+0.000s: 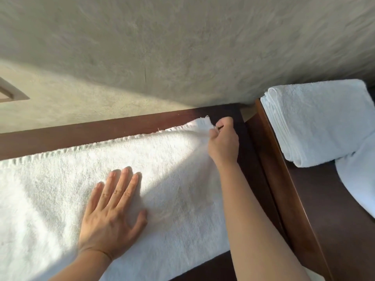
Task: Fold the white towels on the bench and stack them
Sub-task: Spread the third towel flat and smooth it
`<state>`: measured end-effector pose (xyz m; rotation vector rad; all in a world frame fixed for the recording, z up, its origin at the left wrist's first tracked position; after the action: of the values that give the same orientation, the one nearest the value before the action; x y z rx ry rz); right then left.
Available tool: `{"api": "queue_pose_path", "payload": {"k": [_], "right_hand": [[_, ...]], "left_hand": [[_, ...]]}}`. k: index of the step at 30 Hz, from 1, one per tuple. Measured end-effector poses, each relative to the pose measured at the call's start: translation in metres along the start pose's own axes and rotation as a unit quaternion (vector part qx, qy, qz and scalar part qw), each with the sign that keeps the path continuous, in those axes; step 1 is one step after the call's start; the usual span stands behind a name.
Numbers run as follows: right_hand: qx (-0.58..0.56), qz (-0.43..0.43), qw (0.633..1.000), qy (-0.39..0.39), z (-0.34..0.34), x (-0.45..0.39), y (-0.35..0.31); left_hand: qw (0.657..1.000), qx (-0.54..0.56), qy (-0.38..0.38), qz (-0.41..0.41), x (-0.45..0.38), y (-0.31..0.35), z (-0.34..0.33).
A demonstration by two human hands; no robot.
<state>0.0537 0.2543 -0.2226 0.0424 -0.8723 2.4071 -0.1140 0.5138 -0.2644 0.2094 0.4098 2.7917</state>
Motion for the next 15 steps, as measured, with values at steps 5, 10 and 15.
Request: {"api": "queue_pose_path", "payload": {"k": [5,10,15], "right_hand": [[0.039,0.023,0.996,0.075,-0.011,0.009,0.002],[0.192,0.17,0.966,0.019,-0.037,0.062,0.008],[0.301,0.183,0.933,-0.071,-0.037,0.023,0.032]], "left_hand": [[1.0,0.0,-0.003,-0.002,0.0,0.001,0.002],[1.0,-0.008,-0.015,-0.003,0.0,0.0,0.0],[1.0,-0.017,-0.018,-0.004,0.0,-0.003,-0.003]]}}
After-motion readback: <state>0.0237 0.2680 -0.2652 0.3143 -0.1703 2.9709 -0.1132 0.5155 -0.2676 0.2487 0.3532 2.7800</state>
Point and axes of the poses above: each hand's wrist, its own x-axis away from the middle knuckle, its own z-axis out of the back of the hand, y = z × x, the point moved 2 cm from there along -x, towards the middle knuckle, and after that the axes turned 10 degrees about -z, right-handed, at the moved point
